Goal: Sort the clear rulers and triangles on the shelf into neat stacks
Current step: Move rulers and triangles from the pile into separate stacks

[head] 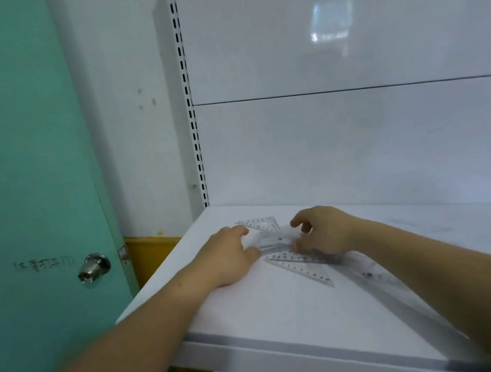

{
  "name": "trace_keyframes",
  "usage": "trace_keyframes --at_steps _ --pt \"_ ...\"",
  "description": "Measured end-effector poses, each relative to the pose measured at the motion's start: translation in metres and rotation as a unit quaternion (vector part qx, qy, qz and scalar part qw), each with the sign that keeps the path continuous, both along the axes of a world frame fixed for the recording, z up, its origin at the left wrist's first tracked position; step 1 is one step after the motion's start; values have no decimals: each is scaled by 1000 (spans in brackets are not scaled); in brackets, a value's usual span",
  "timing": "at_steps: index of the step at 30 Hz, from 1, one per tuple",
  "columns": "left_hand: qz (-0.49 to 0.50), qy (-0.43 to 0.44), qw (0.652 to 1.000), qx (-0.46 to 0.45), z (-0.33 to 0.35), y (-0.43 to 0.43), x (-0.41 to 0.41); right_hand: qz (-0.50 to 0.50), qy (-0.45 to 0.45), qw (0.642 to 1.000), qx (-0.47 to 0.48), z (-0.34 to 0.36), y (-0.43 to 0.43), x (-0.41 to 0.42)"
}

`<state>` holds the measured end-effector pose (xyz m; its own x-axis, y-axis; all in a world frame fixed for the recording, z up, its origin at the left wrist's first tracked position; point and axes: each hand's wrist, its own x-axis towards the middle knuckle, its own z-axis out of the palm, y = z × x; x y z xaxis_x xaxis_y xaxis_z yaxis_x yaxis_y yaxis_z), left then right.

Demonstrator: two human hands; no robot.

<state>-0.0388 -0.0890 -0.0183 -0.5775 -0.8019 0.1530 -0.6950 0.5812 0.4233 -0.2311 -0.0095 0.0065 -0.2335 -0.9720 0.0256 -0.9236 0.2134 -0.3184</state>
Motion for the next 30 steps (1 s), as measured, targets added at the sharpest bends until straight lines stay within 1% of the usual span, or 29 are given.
trace_keyframes --at_steps 3,4,8,12,15,19,25,27,28,30 --pt "7 -28 1000 -3 -1 -2 -5 -27 -5 998 -63 -7 13 7" --pt "7 -20 1000 -4 -3 -3 -5 -35 -10 996 -83 -10 19 8" --pt "4 60 997 41 -6 -6 -1 -63 -33 990 -123 -17 33 8" --pt "7 96 994 45 -8 -7 -1 -79 -40 990 -109 -20 34 5" --pt "8 113 993 32 -7 -5 -1 -84 -9 991 -103 -20 32 6" --pt "21 162 986 24 -7 -3 1 -90 19 991 -93 -22 30 3" --pt "30 239 968 68 -7 -8 -1 -86 1 993 -79 -24 27 -3" --pt "20 224 970 94 -5 -6 -2 -81 -8 993 -86 -24 27 -2" --pt "6 186 978 95 -5 -5 -3 -78 -14 993 -88 -24 27 -2" --pt "-6 72 997 41 -5 -4 -6 -74 -28 993 -91 -24 27 -2"
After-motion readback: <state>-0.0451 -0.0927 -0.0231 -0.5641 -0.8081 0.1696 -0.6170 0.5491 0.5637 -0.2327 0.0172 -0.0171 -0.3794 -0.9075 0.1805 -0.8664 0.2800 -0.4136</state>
